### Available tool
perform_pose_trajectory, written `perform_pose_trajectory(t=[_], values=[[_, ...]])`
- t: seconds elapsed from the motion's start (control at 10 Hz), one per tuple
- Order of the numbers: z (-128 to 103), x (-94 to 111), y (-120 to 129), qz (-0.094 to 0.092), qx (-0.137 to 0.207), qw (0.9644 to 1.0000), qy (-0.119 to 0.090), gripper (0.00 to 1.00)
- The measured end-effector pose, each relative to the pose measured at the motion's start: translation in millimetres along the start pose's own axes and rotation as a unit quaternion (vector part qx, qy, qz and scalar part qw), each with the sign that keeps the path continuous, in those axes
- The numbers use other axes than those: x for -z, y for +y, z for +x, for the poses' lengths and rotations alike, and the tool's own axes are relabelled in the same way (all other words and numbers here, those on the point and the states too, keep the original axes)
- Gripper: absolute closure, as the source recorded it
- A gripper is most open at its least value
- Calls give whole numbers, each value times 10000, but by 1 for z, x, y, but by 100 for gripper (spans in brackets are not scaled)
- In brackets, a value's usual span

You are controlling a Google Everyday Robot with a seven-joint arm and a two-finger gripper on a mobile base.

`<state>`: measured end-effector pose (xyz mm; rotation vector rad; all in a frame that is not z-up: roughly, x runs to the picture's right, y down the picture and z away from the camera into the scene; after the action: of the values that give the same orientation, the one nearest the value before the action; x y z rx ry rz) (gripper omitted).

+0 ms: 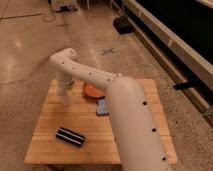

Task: Place the ceramic cup in the ceramic bowl

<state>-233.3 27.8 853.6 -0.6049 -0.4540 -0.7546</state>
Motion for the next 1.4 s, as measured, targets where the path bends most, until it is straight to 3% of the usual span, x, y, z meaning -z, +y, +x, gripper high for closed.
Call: perform_pose_trajectory(t=[0.3,0.4,1.1,1.3,1.4], values=[[1,-10,5,-165,52,9998,48,21],[1,-14,6,-201,44,9998,87,27],[4,-25,11,-395,-57,9990,185,96],[9,-9,8,-311,-77,9993,180,100],[14,12,12,-295,-134,9993,194,100]])
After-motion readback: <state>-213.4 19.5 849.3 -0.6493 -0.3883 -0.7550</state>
